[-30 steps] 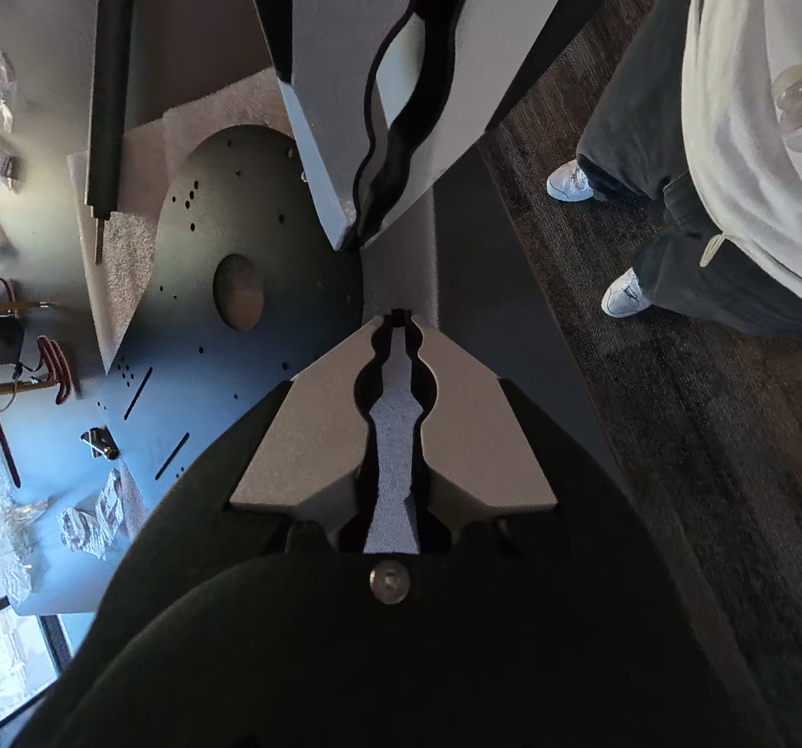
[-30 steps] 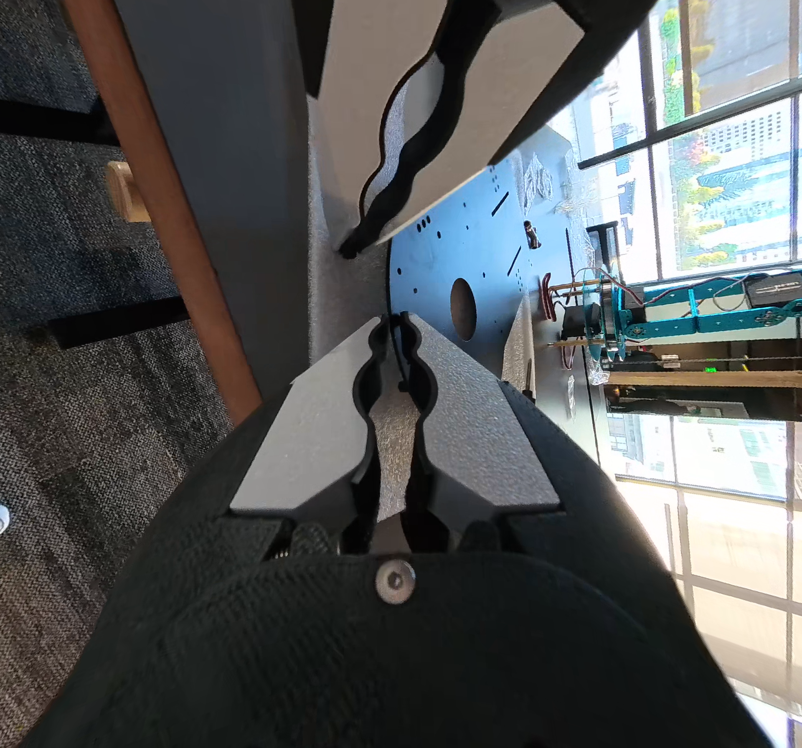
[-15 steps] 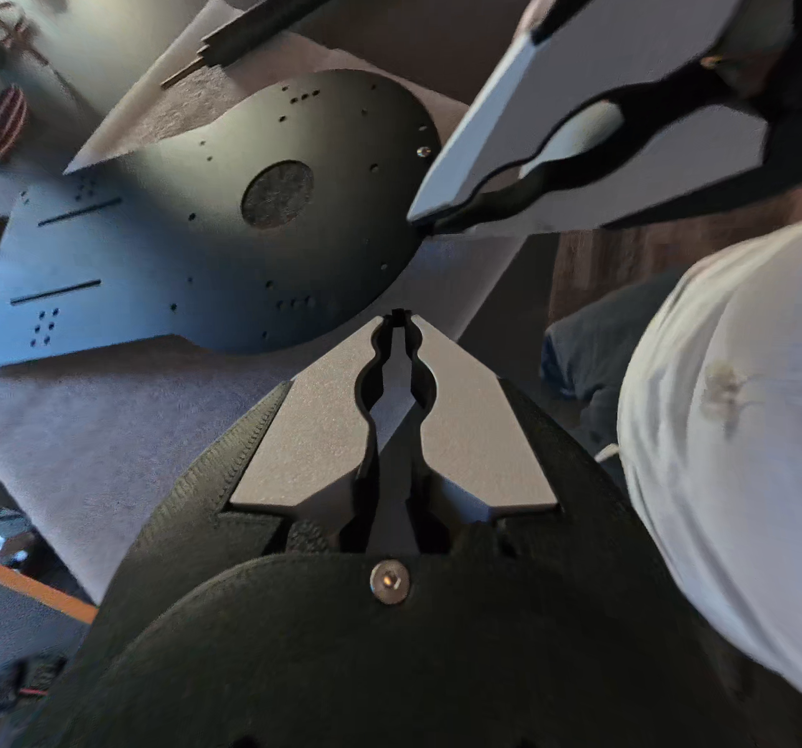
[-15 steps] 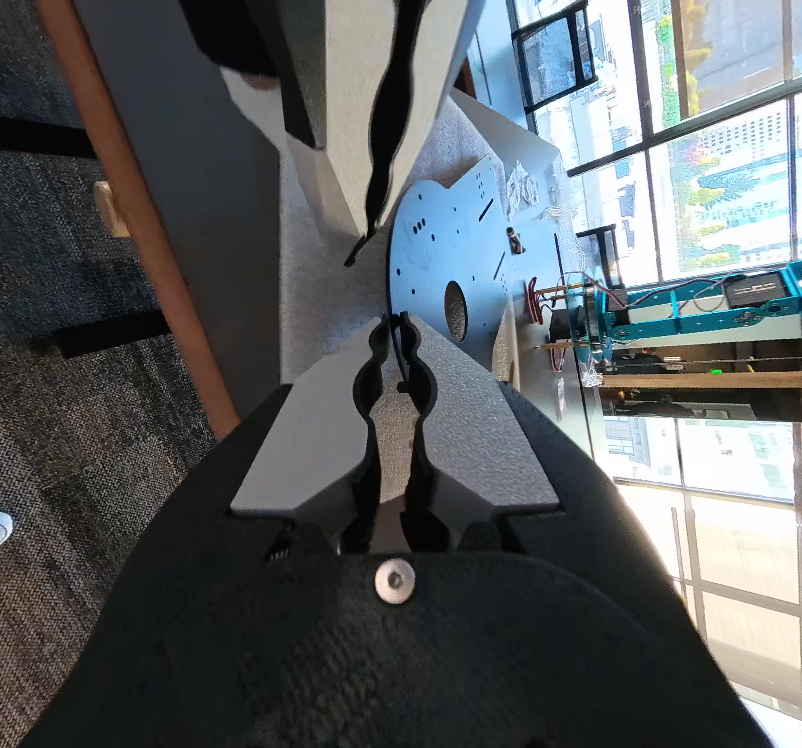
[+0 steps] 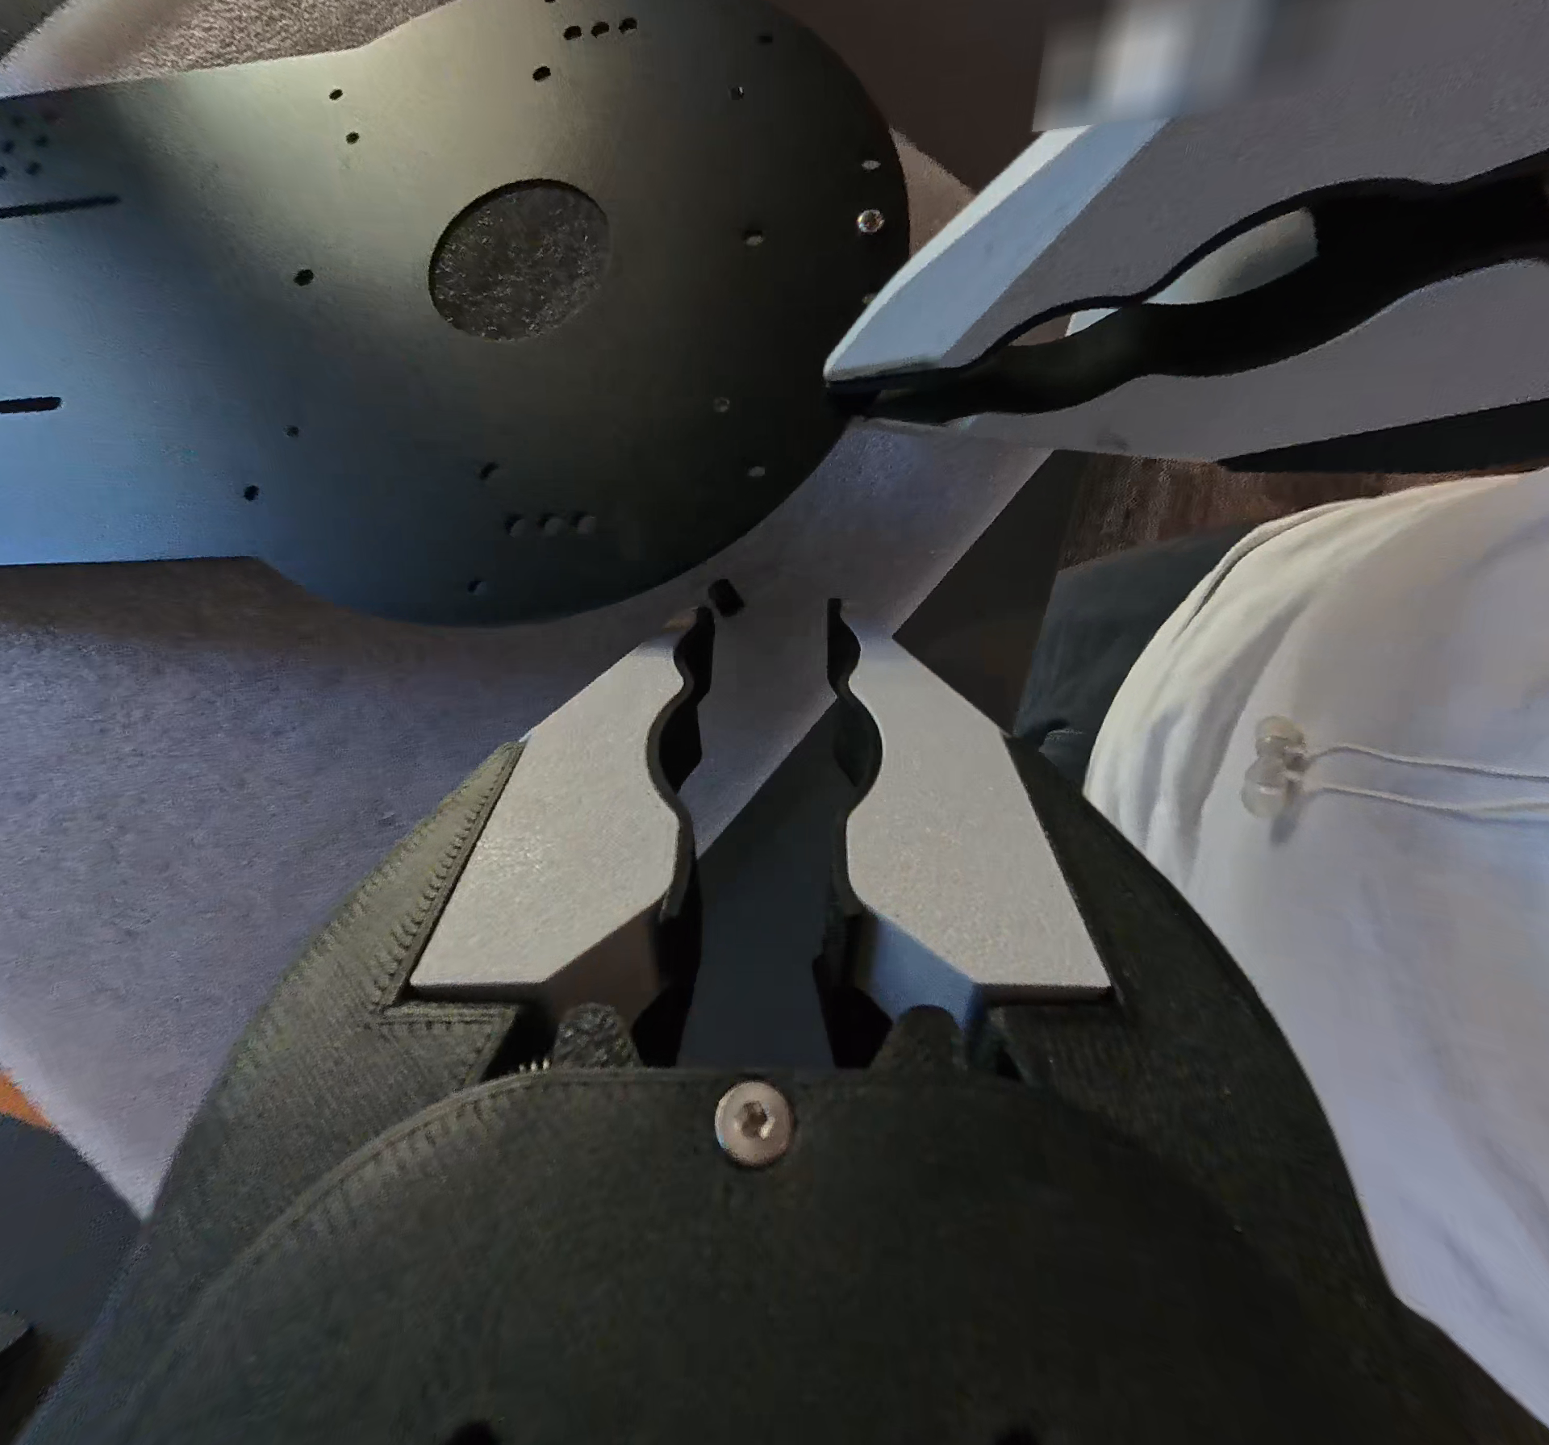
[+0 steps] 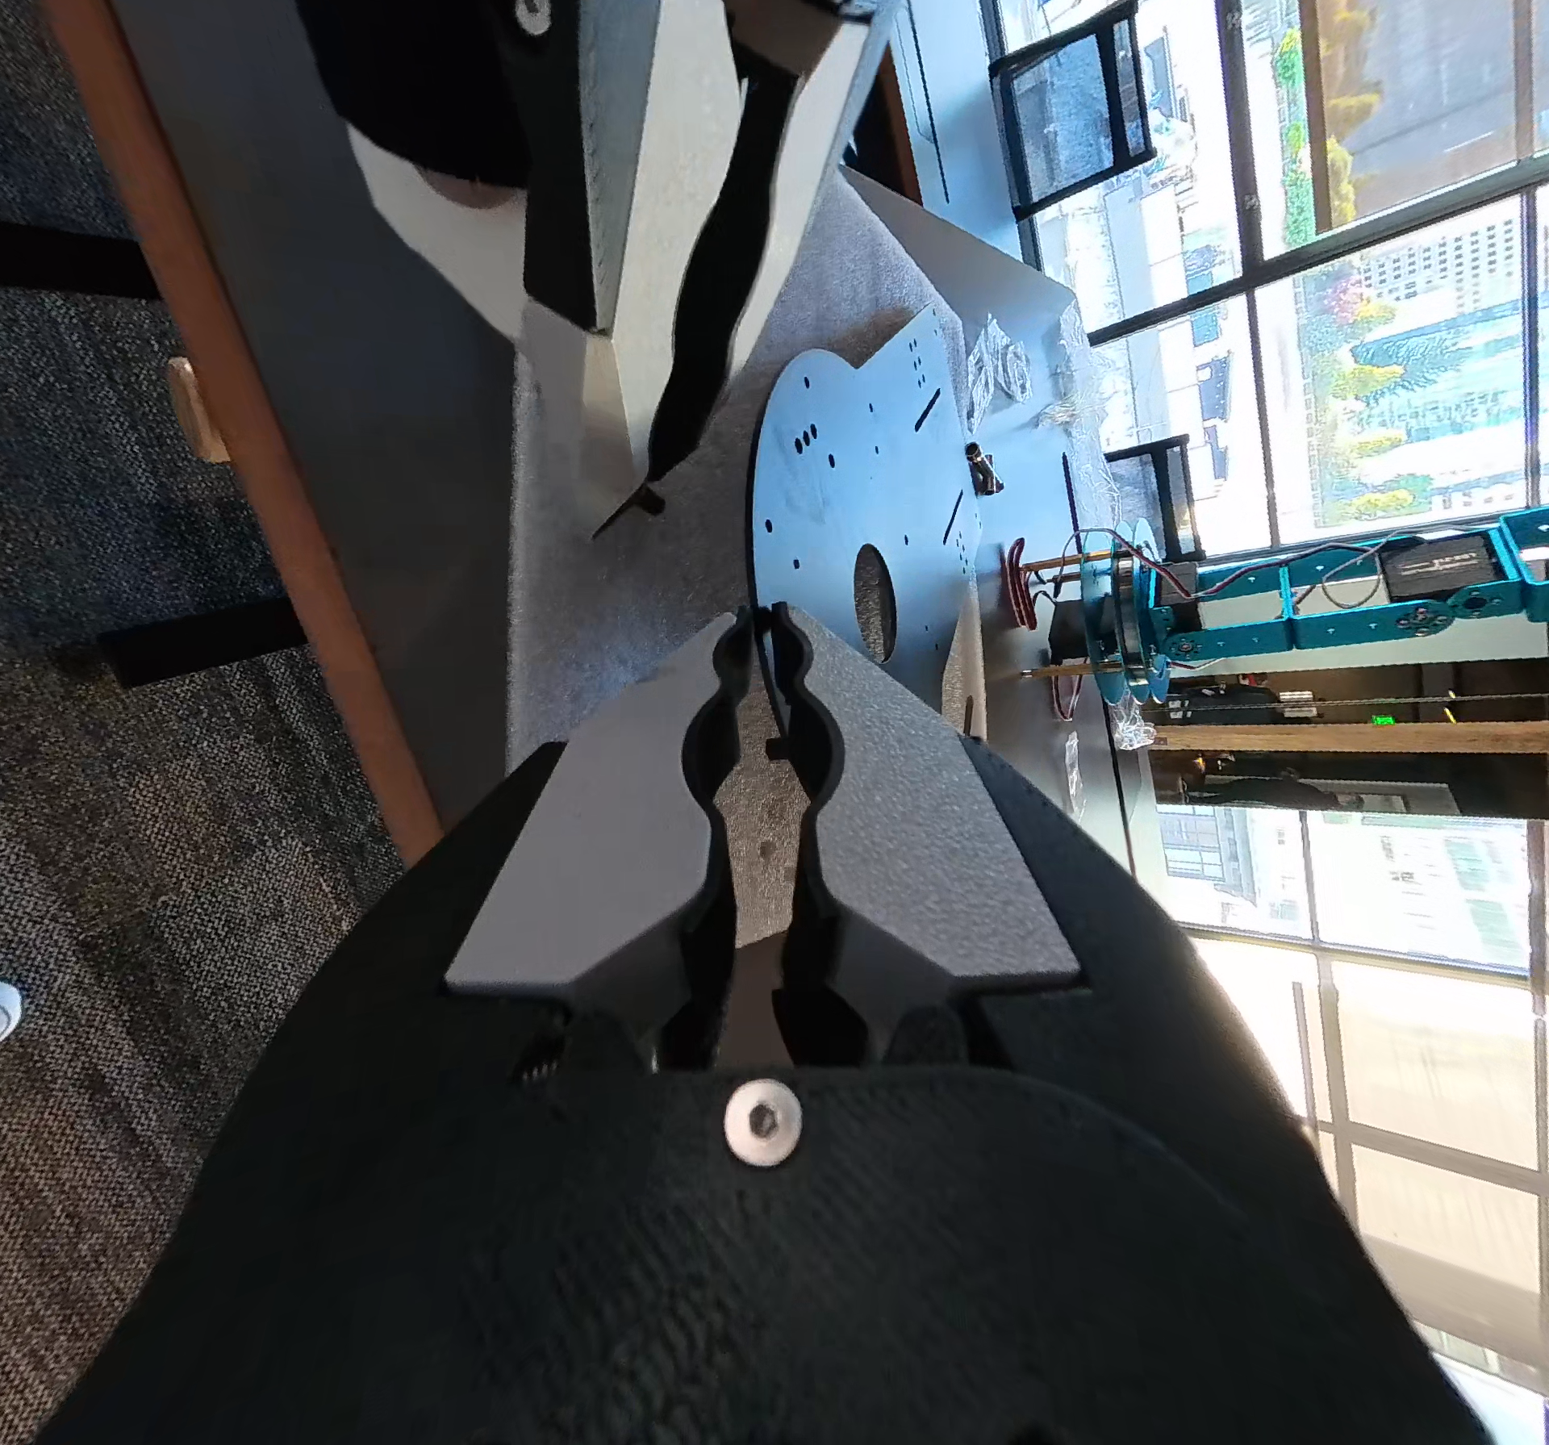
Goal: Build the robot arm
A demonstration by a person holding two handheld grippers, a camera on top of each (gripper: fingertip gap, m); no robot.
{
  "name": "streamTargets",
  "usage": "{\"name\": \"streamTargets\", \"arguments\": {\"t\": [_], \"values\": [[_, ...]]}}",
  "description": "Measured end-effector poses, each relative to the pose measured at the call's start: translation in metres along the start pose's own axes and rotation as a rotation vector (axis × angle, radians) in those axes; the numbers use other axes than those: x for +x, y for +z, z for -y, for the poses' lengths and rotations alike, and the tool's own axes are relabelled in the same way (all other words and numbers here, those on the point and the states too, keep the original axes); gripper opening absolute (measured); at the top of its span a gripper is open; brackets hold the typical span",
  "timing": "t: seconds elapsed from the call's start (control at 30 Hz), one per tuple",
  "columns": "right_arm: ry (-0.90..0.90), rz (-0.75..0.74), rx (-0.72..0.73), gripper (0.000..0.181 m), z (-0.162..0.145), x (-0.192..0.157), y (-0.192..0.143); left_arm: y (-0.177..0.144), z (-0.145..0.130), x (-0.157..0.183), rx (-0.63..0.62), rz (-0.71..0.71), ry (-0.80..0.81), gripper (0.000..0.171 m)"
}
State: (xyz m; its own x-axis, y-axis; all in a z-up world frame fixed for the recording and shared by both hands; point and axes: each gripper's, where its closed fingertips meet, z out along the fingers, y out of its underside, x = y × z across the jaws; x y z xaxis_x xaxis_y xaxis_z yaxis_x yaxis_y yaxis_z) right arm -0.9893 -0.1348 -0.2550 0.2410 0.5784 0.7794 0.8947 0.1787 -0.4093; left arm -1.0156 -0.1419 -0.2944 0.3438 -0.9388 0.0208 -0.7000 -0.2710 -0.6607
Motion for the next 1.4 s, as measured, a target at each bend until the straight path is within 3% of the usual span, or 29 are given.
{"name": "streamTargets", "arguments": {"t": [0.17, 0.23, 0.5, 0.83, 0.97, 1.27, 1.4], "values": [[0.005, -0.004, 0.005, 0.002, 0.002, 0.002, 0.0, -0.004, -0.003, -0.01, -0.063, 0.03, 0.009, 0.022], [0.008, -0.004, 0.008, 0.002, 0.003, 0.003, 0.0, -0.006, -0.003, -0.013, -0.07, 0.025, -0.009, 0.013], [0.011, -0.005, 0.012, 0.002, 0.004, 0.004, -0.001, -0.004, 0.007, -0.009, -0.048, -0.141, -0.306, 0.016], [0.013, -0.005, 0.014, 0.002, 0.002, 0.004, 0.0, 0.007, 0.004, -0.016, -0.114, -0.006, -0.259, 0.013], [0.015, -0.006, 0.014, 0.002, 0.001, 0.005, -0.001, 0.007, 0.002, -0.019, -0.114, 0.05, -0.208, 0.002], [0.023, -0.01, 0.015, 0.002, -0.001, 0.007, -0.002, -0.002, 0.002, -0.03, 0.092, 0.117, -0.264, 0.0], [0.017, -0.002, 0.016, 0.002, -0.002, 0.007, -0.002, -0.02, 0.007, -0.02, 0.193, 0.067, -0.119, 0.004]]}}
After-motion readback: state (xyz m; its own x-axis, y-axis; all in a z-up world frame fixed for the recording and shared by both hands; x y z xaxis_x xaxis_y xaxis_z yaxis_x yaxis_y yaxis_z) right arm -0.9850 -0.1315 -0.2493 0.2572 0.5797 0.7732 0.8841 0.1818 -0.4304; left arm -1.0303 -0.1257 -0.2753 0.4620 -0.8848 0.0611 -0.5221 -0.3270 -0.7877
